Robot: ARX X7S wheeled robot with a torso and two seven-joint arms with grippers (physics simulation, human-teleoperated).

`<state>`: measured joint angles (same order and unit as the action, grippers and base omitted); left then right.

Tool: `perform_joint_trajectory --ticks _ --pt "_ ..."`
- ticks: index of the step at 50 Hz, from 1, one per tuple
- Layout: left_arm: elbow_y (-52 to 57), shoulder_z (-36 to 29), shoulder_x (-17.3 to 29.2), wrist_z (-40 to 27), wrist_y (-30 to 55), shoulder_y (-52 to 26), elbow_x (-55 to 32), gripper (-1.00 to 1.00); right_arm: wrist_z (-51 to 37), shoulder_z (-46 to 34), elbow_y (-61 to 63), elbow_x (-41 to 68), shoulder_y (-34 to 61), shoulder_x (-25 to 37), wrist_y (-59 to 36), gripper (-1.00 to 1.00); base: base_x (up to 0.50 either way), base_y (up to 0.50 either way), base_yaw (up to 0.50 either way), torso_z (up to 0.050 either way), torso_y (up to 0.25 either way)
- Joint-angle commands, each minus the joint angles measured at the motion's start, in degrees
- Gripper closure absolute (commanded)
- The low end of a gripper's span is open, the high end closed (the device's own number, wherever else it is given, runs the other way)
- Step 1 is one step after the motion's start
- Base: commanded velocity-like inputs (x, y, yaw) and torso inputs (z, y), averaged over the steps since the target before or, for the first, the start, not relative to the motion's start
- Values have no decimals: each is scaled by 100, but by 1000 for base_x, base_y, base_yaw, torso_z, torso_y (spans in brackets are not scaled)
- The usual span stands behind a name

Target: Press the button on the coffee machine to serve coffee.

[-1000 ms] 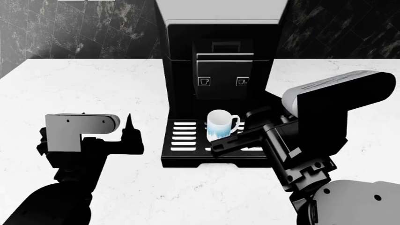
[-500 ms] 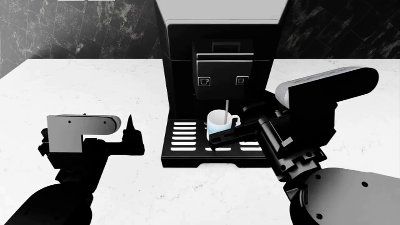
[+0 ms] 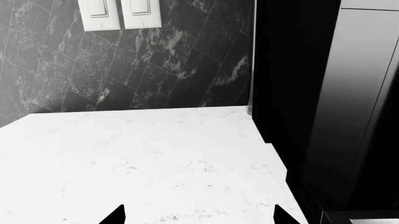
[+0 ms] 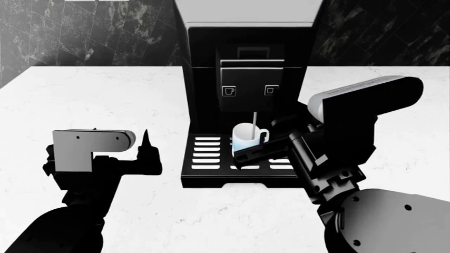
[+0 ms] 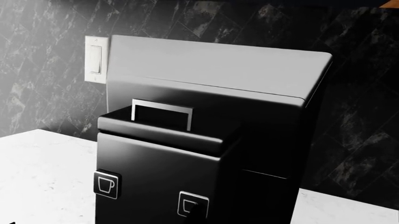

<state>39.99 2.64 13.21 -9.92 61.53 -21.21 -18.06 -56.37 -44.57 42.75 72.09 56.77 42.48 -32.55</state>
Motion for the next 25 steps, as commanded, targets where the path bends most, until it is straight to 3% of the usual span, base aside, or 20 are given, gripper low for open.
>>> perform_joint_trajectory --ticks 1,25 --pt "-41 126 -56 92 -98 12 -139 -100 -35 41 115 182 25 -3 -23 100 0 0 0 0 0" --pt "-30 60 -42 -9 -118 21 -184 -100 -963 358 997 830 164 692 -93 100 0 0 0 0 0"
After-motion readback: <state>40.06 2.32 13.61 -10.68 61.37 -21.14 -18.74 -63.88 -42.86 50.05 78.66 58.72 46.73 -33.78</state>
